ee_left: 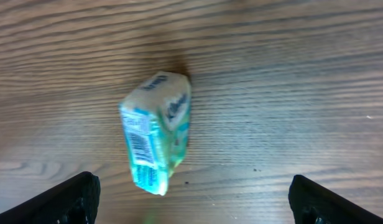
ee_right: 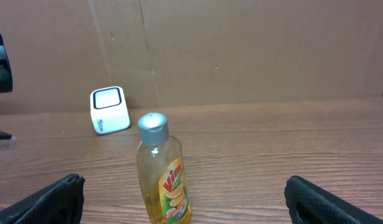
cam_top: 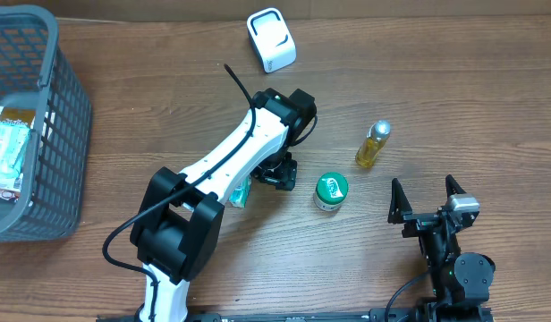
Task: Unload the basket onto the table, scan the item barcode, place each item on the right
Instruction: 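Lower the left gripper onto the tissue pack and grasp it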
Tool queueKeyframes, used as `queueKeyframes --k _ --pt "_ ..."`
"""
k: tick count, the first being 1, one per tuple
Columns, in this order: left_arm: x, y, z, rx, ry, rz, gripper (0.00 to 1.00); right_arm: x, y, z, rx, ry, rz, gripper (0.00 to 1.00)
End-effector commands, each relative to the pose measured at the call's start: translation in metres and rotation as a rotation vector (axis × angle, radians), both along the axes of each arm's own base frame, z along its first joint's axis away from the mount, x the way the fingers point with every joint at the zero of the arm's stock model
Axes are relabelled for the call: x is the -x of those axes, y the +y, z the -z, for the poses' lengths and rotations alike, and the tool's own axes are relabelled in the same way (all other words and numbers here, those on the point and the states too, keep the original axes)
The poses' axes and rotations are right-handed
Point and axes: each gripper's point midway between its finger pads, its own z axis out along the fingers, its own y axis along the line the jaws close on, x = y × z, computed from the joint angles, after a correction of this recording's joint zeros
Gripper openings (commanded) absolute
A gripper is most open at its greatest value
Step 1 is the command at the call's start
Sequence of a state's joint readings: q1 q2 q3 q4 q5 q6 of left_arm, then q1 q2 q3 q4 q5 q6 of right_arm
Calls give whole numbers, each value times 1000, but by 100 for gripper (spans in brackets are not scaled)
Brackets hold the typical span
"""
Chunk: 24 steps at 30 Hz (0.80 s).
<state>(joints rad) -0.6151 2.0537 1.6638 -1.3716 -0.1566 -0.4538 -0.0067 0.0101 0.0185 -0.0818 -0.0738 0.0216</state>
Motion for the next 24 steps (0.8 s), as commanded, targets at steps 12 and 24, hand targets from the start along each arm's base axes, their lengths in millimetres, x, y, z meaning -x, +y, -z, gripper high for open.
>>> queueKeyframes --k 12,24 --pt "-10 11 -74 255 -204 -37 100 0 -1 3 7 -1 5 100" --pt "12 25 3 290 -145 -94 98 0 -1 3 7 -1 6 100"
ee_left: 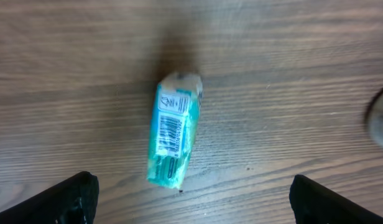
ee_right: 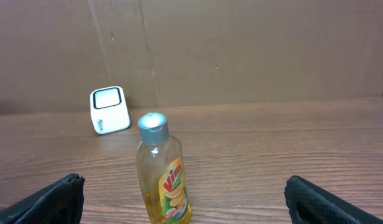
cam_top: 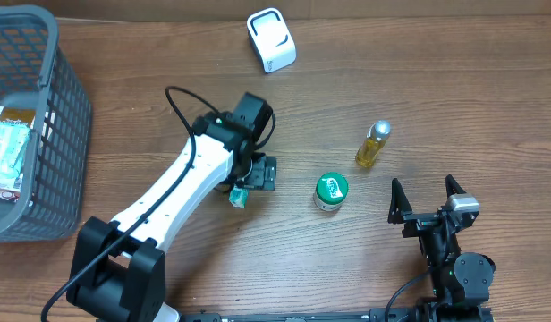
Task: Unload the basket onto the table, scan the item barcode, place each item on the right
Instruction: 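Lower the left gripper onto the tissue pack and grasp it, then carry the tissue pack beside the green jar and release it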
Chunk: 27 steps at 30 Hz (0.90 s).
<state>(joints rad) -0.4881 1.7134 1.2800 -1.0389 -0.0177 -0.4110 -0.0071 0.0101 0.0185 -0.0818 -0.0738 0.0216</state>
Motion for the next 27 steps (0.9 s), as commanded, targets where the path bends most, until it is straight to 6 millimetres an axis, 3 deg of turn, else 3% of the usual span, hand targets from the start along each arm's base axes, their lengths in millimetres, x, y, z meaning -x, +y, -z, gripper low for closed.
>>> queueKeyframes --k 1,7,11,19,27 --pt "6 -1 17 24 17 1 96 0 -1 3 7 -1 5 100" --pt "-1 -3 30 42 -27 -4 82 0 -1 3 7 -1 5 100" --pt "-2 10 38 -15 -47 -98 80 0 -1 3 7 -1 5 100" --pt "-4 9 55 -9 -56 -98 75 0 -1 3 7 -1 5 100" --pt "-5 8 59 -6 -61 -95 60 0 -1 3 7 -1 5 100"
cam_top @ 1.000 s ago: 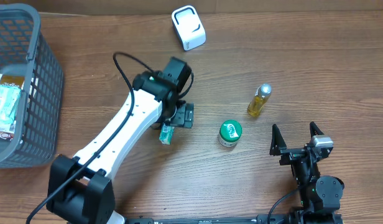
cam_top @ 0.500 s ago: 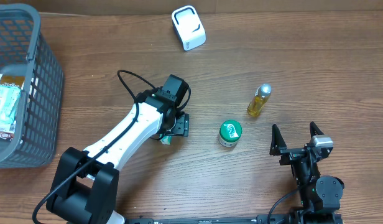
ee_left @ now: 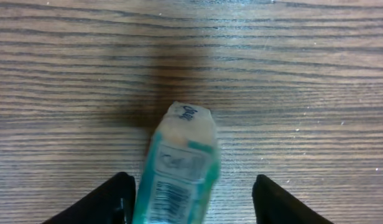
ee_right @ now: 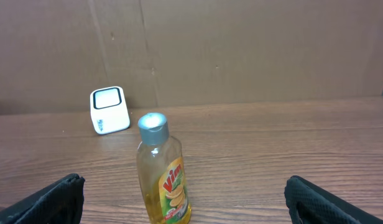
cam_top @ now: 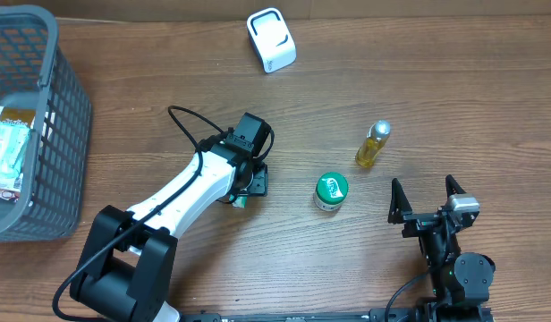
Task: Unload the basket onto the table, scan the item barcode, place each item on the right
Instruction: 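Carry the tissue pack beside the green jar and release it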
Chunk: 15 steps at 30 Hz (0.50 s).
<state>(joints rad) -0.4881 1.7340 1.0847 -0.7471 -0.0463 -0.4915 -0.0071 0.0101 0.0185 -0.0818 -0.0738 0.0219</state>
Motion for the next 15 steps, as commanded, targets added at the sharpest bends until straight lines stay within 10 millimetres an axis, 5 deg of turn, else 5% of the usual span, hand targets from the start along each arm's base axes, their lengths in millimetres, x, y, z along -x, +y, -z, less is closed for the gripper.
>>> queueKeyframes --k 1,6,12,14,15 --pt "6 8 10 -29 21 -12 59 0 -1 3 7 -1 5 100" --pt "12 11 15 -39 39 -8 48 0 -1 3 7 -1 5 100" --pt "13 11 15 -41 43 -8 11 0 -1 3 8 -1 5 100" --pt "13 11 15 -41 43 -8 12 0 -1 3 8 -1 5 100" --pt "13 11 15 -40 43 -8 23 0 -1 3 8 -1 5 100"
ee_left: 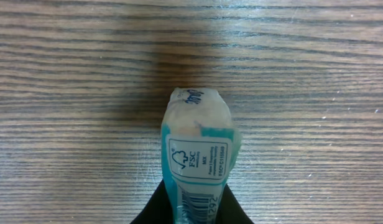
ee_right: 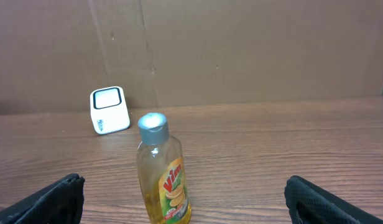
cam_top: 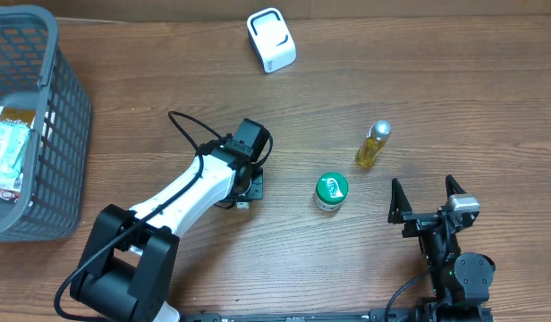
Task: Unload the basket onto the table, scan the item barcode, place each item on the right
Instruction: 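Carry the tissue pack beside the green jar and release it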
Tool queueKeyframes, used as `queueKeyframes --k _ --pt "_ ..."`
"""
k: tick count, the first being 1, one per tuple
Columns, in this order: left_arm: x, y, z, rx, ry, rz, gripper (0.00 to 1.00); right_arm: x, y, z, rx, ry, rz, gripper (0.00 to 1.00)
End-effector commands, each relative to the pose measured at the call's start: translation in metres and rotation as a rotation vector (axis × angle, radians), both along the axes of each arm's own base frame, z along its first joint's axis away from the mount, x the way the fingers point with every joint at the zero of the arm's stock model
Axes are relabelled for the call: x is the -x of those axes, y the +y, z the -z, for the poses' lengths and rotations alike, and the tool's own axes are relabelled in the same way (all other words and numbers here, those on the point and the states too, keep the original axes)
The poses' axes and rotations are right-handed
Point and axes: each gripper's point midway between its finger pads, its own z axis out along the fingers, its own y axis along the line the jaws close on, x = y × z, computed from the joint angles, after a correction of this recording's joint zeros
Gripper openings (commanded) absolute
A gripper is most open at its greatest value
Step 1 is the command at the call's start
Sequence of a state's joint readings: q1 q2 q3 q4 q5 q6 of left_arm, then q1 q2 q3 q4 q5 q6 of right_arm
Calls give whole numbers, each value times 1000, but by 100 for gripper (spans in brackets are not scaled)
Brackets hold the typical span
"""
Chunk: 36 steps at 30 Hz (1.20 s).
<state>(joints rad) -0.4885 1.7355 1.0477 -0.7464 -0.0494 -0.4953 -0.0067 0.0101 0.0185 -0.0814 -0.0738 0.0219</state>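
Observation:
A teal and white tissue pack (ee_left: 198, 155) lies on the wooden table, its printed barcode facing up at the near end. My left gripper (cam_top: 246, 190) is shut on it, with a black finger (ee_left: 155, 210) pressed against each side. From overhead the gripper covers nearly all of the pack. The white scanner box (cam_top: 271, 39) stands at the table's far edge and also shows as the scanner (ee_right: 109, 110) in the right wrist view. My right gripper (cam_top: 425, 204) rests open at the near right, holding nothing.
A yellow dish-soap bottle (cam_top: 373, 144) stands upright ahead of the right gripper. A green-lidded tub (cam_top: 330, 190) sits just right of the left gripper. A grey basket (cam_top: 52, 125) holding more packets fills the far left.
The left gripper's jaws stood apart on either side of the tissue pack; now they are shut against its sides. The right arm has not moved.
The left gripper was open above the tilted tissue pack. Then the arm had swung round and the pack lay barcode up below the open jaws. Then the jaws were low on either side of the pack, and now they grip it.

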Motion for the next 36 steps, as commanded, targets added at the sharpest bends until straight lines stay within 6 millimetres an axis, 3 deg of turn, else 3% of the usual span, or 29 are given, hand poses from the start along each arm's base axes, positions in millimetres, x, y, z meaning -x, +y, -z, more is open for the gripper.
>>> queueKeyframes --k 1,2,3,6,17,21,25,32,36 --pt "2 5 5 -21 11 -4 30 0 -1 3 8 -1 5 100" --pt "2 5 5 -21 10 -1 50 0 -1 3 8 -1 5 100" --pt "1 4 5 -20 8 10 62 0 -1 3 8 -1 5 100" --pt "0 3 5 -17 6 39 68 0 -1 3 8 -1 5 100" --pt "13 3 17 -20 79 54 56 0 -1 3 8 -1 5 100" --pt "15 4 30 -38 115 54 42 0 -1 3 8 -1 5 100" --pt "4 -1 19 -31 97 74 32 0 -1 3 8 -1 5 100" --pt "-14 -41 -13 57 42 99 28 0 -1 3 8 -1 6 100" --pt "-4 -58 -13 63 45 97 27 0 -1 3 8 -1 5 100"
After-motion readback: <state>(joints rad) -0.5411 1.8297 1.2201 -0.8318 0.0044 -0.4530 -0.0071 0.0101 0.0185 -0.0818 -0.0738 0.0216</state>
